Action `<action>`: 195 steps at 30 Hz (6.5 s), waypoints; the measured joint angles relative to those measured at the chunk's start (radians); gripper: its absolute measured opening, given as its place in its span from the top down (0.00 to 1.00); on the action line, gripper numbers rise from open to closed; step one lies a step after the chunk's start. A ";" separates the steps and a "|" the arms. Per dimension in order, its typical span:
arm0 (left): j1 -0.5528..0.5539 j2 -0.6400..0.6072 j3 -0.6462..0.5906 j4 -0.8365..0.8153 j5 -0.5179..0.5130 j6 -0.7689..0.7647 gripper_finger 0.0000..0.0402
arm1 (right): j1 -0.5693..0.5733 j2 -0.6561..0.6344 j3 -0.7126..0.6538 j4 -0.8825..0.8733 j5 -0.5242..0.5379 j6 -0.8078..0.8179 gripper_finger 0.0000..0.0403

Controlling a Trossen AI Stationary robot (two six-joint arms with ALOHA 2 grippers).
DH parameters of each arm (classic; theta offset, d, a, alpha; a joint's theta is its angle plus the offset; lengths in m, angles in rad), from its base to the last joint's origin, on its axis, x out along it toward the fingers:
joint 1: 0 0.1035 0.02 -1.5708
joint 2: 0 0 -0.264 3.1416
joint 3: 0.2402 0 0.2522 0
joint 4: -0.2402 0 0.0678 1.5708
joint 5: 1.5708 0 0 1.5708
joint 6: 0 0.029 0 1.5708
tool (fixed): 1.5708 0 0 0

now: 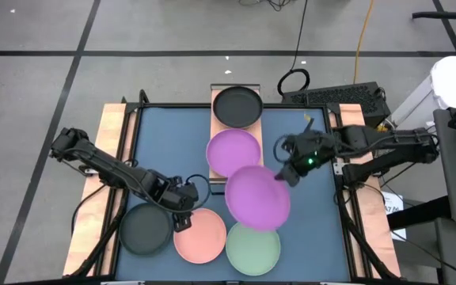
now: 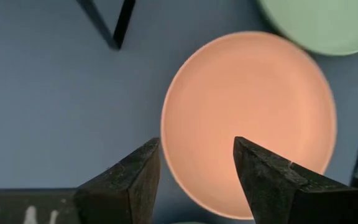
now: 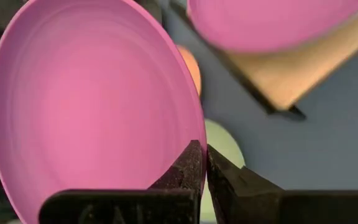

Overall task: Place and stack plates onto a shelf
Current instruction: Stack the purple plate on top of the black plate on the shelf, then stack the orange plate on top of the purple plate on the shelf

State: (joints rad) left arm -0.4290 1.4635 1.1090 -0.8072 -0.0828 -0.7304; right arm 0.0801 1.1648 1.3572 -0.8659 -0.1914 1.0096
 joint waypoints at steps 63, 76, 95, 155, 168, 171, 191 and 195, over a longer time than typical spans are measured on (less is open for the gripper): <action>0.000 0.000 -0.028 0.071 -0.050 -0.014 0.48 | -0.731 0.312 0.011 0.403 0.068 -0.107 1.00; 0.003 0.000 -0.028 0.068 -0.050 0.002 0.48 | -0.756 0.326 0.011 0.338 0.127 -0.146 1.00; 0.003 0.000 -0.028 0.064 -0.050 0.015 0.48 | -0.755 0.338 -0.052 0.381 0.139 -0.099 0.93; 0.091 0.001 -0.439 0.502 0.186 0.123 0.71 | -0.496 -0.211 -0.056 0.233 0.112 -0.293 0.55; 0.091 0.001 -0.461 0.573 0.189 0.094 0.77 | -0.496 -0.211 -0.056 0.233 0.112 -0.300 0.55; 0.091 0.001 -0.461 0.573 0.191 0.089 0.85 | -0.496 -0.211 -0.056 0.233 0.112 -0.301 0.55; 0.096 -0.122 -0.418 0.555 0.187 0.039 0.98 | -0.496 -0.211 -0.056 0.232 0.112 -0.322 0.55; 0.097 -0.168 -0.387 0.545 0.187 0.036 0.98 | -0.496 -0.211 -0.056 0.225 0.112 -0.323 0.55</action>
State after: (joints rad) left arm -0.3319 1.2959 0.7218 -0.2623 0.1041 -0.6945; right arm -0.4160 0.9535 1.3014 -0.6407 -0.0793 0.6865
